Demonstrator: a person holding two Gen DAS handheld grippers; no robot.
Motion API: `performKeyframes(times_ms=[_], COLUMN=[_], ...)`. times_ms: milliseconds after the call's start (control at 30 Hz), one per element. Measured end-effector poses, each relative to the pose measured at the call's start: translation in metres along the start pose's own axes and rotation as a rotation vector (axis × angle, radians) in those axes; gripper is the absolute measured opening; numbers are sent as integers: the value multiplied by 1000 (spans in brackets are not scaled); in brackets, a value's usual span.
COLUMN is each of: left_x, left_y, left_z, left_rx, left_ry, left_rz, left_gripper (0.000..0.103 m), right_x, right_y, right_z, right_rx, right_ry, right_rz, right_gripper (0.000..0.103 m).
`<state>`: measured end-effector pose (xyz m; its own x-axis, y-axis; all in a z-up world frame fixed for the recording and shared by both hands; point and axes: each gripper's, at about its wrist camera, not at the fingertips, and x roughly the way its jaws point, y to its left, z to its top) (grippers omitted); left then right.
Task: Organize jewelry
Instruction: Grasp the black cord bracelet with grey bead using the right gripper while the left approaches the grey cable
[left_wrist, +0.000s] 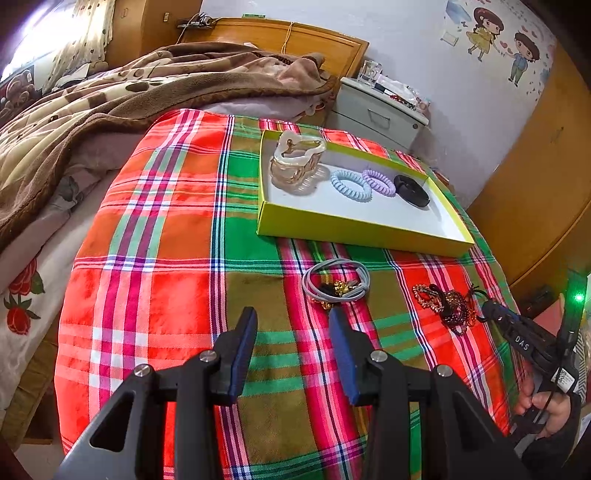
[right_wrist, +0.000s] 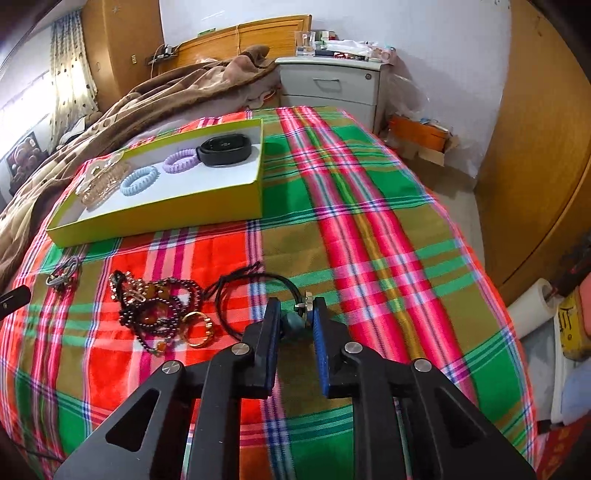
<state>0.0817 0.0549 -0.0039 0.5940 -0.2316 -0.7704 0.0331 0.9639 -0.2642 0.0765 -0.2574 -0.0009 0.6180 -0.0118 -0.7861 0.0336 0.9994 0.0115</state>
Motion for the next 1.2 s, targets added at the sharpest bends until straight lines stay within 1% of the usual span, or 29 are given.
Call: performKeyframes(times_ms=[167,333,400,567,633,700,933,1033,1133,1200], left_x=[3,10,10,10,13,17,33,39,44,47], left_y=[-3,-10,-13,-36,-48,-57,-75,-79,-79,-79], left_z=[7,15,15,13,12,13,15,14,13,14], left_rx=[26,86,102,219,285,329,448,473,472,466], left_ry=[4,23,18,12,13,18,45,60,75,78], left_rz=[2,8,3,-10,-2,15,73,106,102,116], left_gripper=[42,42,42,42,42,42,42,42,42,42], right_x=[-7,-18,-23,-27,-26,-26,-26,-25,-24,-24], right_y=[-15,-31,-34,-31,-27,-25,-20,-19,-18,-18], right_z=[5,11,13,15,15,15,16,16,16,16], right_rx=[26,88,103,105,101,97,93,93,93,94], right_ry=[-35,-84,-99,-113,-110,-110,-113,-113,-112,-113], right_rz=[-32,-25,-16,7,29,39,66,71,76,80], right_gripper=[17,17,17,17,17,17,17,17,17,17])
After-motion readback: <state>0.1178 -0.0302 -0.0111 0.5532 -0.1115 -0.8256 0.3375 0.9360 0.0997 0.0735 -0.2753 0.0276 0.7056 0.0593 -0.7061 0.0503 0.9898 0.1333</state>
